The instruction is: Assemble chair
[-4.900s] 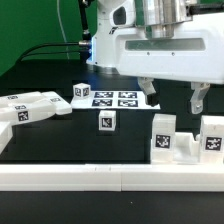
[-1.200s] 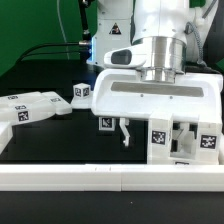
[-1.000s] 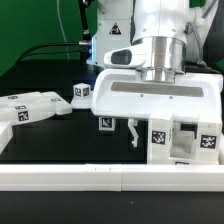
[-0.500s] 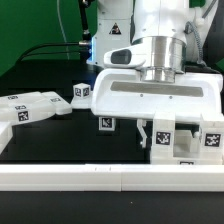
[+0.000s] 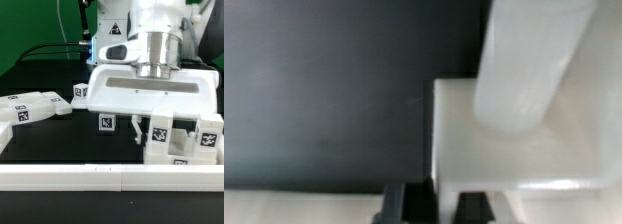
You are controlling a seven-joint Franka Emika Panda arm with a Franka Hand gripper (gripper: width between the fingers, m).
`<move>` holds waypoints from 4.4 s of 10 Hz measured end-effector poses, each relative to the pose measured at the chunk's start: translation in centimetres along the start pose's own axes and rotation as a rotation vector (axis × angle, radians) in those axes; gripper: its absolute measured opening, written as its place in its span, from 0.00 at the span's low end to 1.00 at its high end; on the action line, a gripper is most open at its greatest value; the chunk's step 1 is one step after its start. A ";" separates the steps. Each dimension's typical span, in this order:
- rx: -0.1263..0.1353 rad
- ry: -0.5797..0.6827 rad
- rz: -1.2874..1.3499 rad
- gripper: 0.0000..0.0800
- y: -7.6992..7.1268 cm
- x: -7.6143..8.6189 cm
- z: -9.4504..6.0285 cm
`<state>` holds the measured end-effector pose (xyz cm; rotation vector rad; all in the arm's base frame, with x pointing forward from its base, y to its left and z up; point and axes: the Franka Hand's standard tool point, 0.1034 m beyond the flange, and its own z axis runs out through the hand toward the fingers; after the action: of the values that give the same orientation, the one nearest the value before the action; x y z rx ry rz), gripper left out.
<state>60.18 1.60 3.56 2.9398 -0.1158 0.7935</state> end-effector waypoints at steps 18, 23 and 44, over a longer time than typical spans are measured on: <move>0.118 -0.774 0.070 0.04 -0.4 2.4 -5.2; 0.122 -0.850 0.079 0.04 0.2 1.4 -5.8; 0.088 -1.243 0.060 0.04 0.8 0.5 -3.8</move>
Offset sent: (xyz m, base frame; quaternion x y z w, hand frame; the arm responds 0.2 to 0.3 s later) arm -0.0067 -0.0219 0.0293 0.0066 -0.1098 -0.0143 0.9938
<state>58.65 1.21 7.09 2.9951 -0.2391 -1.1113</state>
